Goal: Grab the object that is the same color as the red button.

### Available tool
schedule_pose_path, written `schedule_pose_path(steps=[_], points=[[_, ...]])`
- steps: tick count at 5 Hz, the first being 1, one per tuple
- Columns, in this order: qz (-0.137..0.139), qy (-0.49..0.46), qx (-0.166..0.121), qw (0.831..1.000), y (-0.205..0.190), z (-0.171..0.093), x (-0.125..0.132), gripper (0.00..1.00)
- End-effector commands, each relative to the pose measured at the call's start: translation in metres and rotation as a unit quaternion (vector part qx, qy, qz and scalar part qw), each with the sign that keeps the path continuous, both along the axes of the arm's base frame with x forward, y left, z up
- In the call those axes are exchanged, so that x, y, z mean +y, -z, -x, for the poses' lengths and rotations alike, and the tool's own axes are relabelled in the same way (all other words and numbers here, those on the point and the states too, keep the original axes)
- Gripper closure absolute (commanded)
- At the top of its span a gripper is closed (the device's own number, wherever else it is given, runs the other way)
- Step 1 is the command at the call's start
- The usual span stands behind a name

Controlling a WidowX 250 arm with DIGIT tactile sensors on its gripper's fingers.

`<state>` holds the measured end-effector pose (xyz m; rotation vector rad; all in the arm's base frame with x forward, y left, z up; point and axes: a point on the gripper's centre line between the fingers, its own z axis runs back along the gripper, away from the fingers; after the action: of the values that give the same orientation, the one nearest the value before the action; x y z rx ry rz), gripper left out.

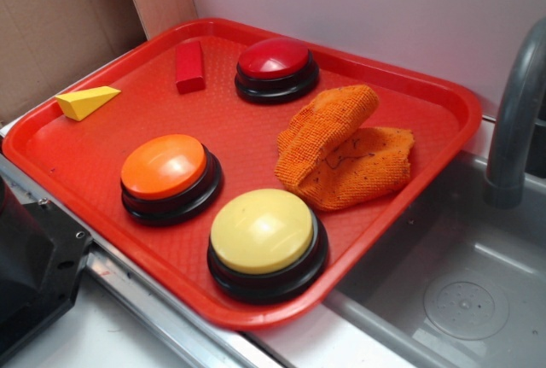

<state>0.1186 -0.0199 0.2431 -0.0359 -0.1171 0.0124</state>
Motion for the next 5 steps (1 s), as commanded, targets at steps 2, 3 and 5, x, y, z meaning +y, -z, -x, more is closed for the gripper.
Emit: schedule_pose_path(steps=[2, 3, 5], points=[[-0.028, -0.125, -0.037, 0.991, 0.019, -0.032, 0.022, 0.0], [-0.026, -0.249, -0.058, 0.966, 0.03, -0.064, 0.043, 0.0], [-0.025, -0.42, -0.047, 0.906, 0.074, -0.098, 0.087, 0.0]])
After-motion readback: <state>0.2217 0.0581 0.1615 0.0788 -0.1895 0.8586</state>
